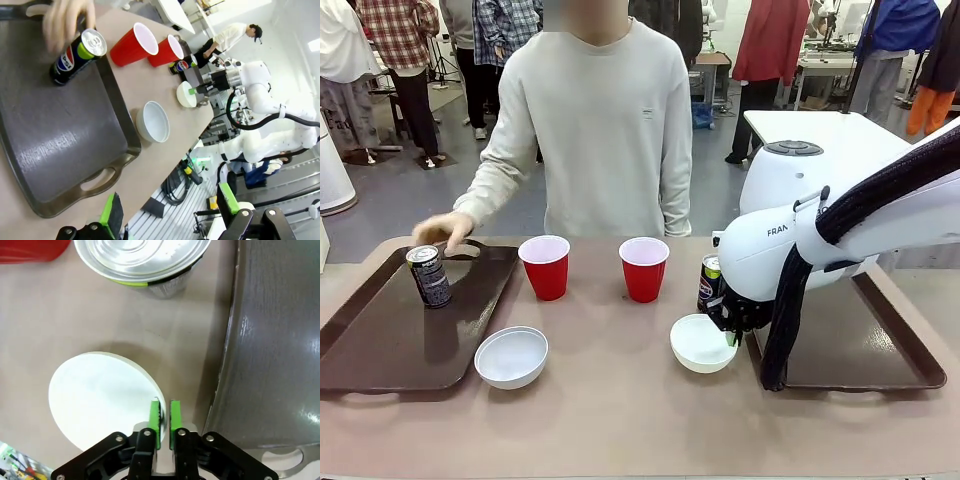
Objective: Prepare tableware on both trays.
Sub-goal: Pick up a Picnic Bowl from the table and place it on a Handle tray.
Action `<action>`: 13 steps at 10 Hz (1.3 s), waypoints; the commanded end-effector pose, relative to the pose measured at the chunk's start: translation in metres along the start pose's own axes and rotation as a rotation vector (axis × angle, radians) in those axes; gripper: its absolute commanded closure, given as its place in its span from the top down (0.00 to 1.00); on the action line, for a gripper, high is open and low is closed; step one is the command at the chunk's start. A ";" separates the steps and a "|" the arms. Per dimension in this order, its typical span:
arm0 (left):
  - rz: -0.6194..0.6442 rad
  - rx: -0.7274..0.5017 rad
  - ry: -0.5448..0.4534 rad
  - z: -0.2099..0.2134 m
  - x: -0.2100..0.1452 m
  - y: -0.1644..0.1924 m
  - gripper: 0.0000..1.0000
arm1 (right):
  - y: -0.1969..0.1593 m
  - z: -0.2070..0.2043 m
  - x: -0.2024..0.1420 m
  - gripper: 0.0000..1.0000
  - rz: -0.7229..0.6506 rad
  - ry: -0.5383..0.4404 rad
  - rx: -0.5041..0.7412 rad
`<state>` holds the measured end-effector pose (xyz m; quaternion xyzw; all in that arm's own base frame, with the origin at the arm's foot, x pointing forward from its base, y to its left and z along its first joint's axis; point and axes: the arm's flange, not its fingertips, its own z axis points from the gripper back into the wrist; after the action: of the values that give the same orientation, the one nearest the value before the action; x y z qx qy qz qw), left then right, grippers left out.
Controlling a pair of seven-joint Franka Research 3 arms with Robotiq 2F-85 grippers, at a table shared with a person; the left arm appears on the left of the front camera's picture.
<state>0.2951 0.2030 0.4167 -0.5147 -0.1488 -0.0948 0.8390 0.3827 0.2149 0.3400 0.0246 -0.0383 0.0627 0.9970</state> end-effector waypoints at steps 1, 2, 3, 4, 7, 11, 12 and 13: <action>0.001 -0.013 -0.007 0.002 0.000 -0.002 1.00 | -0.001 0.003 0.000 0.00 0.007 0.013 0.038; 0.001 -0.013 -0.007 0.002 0.000 -0.002 1.00 | -0.003 0.006 -0.001 0.00 0.008 0.019 0.041; 0.001 -0.013 -0.007 0.002 0.000 -0.002 1.00 | -0.004 0.011 -0.004 0.00 0.011 0.033 0.024; 0.001 -0.013 -0.007 0.002 0.000 -0.002 1.00 | -0.004 0.024 -0.012 0.00 0.024 0.053 0.031; 0.001 -0.013 -0.007 0.002 0.000 -0.002 1.00 | -0.011 0.110 -0.052 0.00 0.063 0.023 0.007; 0.001 -0.013 -0.007 0.002 0.000 -0.002 1.00 | -0.004 0.110 -0.048 0.00 0.050 0.017 -0.015; 0.001 -0.013 -0.007 0.002 0.000 -0.002 1.00 | -0.004 0.110 -0.048 0.00 0.050 0.017 -0.015; 0.001 -0.013 -0.007 0.002 0.000 -0.002 1.00 | -0.007 0.131 -0.059 0.04 0.048 0.011 -0.021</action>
<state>0.2952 0.2031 0.4166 -0.5148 -0.1485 -0.0946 0.8390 0.3217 0.1958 0.4537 0.0126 -0.0262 0.0863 0.9958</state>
